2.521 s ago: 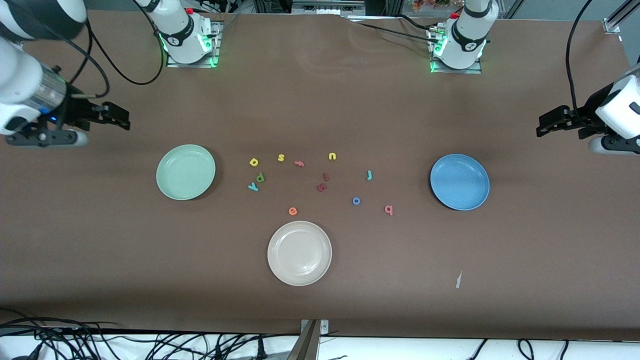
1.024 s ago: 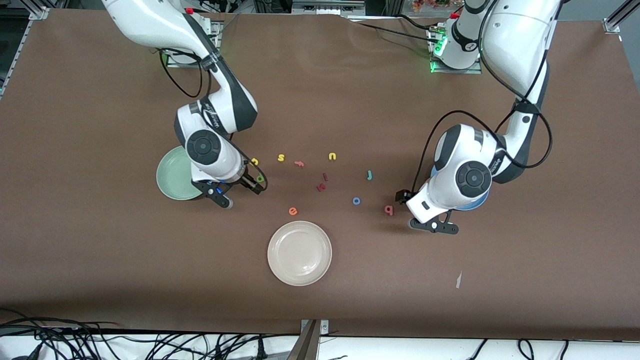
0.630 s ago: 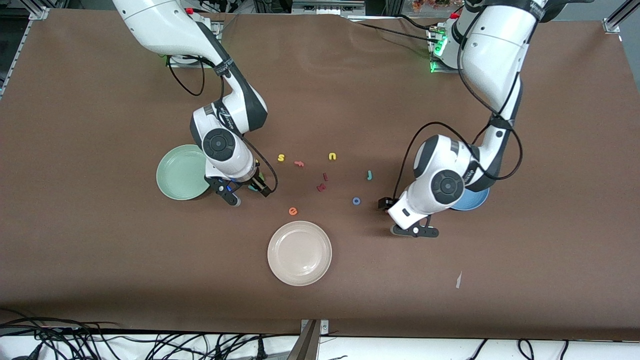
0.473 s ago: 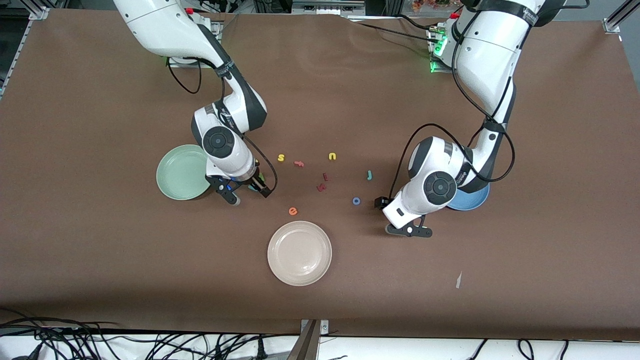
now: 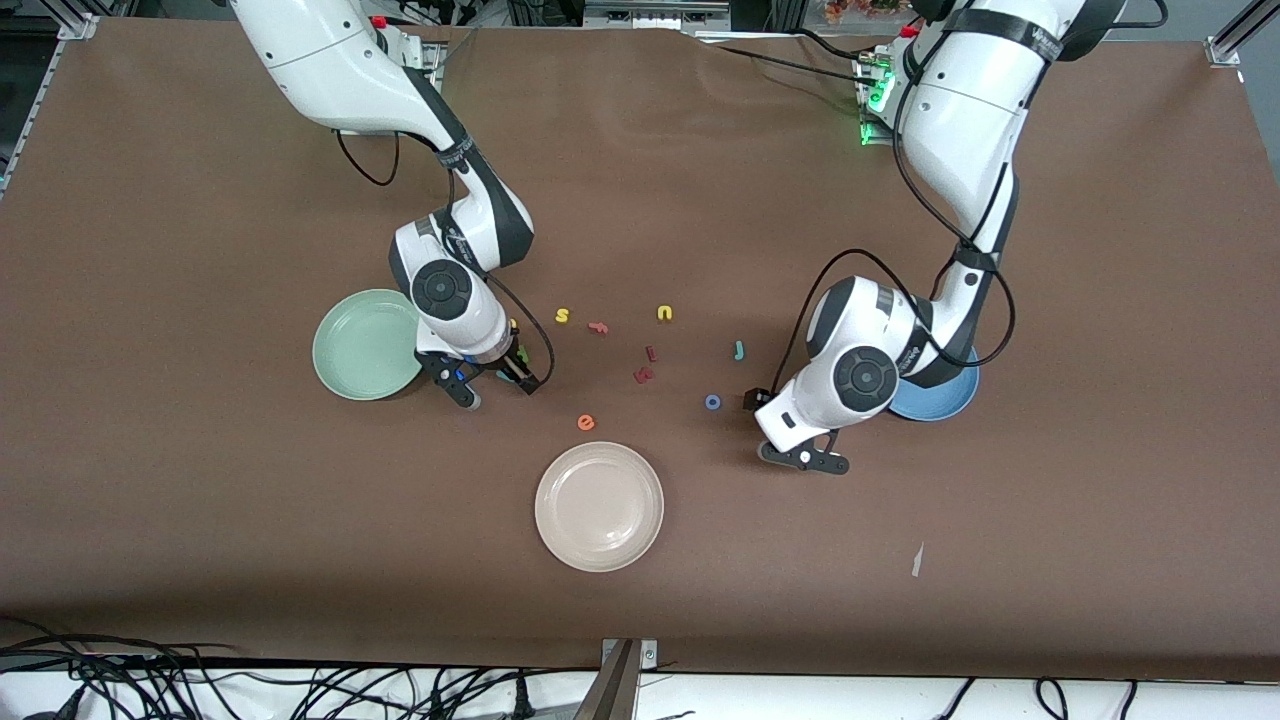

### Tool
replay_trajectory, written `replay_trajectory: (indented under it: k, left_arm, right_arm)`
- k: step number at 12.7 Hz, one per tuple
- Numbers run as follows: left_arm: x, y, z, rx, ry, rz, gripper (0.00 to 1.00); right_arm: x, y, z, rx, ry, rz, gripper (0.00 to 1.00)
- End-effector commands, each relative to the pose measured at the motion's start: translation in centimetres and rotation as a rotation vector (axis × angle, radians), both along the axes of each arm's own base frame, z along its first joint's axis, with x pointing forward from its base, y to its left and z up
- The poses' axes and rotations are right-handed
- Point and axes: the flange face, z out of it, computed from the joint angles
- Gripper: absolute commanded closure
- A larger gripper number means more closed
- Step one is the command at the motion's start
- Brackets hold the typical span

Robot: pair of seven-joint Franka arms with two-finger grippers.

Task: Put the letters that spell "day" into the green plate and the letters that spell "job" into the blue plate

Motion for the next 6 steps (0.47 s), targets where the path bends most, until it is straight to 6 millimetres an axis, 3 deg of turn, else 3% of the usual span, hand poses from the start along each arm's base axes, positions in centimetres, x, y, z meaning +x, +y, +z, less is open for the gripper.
replay_trajectory:
  k: [1, 4, 6]
  left_arm:
    - [0.11, -0.71, -0.65, 0.025, -0.008, -0.048, 0.07]
    - [0.14, -0.51, -0.73, 0.067, -0.023, -0.073, 0.24]
    - [0.16, -0.4, -0.84, 0.071, -0.021, -0.044, 0.41]
  right_arm:
    - [-0.17, -0.1, 0.27, 0.009, -0.013, -0.02, 0.31]
    - [-0.03, -0.35, 0.34, 0.008, -0.017, -0.024, 0.34]
    - [-0.15, -0.52, 0.15, 0.004, -0.013, -0.024, 0.35]
